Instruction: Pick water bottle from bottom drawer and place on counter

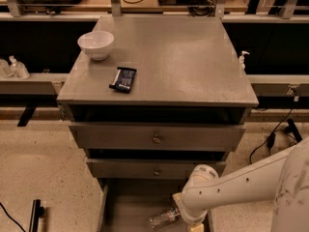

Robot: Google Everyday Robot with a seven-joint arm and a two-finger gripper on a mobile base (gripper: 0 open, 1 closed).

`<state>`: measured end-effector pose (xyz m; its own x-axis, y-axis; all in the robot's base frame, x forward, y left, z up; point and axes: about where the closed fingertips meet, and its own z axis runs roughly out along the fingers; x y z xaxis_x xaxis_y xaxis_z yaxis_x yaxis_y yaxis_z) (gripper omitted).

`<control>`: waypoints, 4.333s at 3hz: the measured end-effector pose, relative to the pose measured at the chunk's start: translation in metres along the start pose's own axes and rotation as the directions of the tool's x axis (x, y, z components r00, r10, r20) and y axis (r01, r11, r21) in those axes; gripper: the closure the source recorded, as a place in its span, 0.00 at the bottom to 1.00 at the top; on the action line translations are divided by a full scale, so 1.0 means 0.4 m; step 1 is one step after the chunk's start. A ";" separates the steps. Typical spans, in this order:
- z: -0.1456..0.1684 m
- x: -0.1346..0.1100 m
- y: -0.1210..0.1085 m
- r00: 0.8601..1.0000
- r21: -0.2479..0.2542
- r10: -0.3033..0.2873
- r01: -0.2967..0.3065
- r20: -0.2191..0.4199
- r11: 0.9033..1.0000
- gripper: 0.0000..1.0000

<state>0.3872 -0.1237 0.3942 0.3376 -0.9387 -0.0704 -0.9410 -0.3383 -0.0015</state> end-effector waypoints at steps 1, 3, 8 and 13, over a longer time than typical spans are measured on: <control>0.000 0.000 0.001 1.000 -0.001 0.000 0.000 0.000 1.000 0.00; 0.097 0.058 0.005 0.995 0.016 0.067 -0.068 0.078 0.998 0.00; 0.445 -0.006 -0.179 0.886 0.175 0.182 -0.278 0.426 0.944 0.00; 0.469 0.051 -0.214 0.855 0.102 0.205 -0.285 0.476 0.953 0.15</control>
Offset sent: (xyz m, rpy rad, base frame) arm 0.0101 -0.0054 -0.0254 0.0598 0.0672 -0.0493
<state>0.4703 -0.1013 0.2057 0.0855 -0.8405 -0.5350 -0.9954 -0.0482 -0.0834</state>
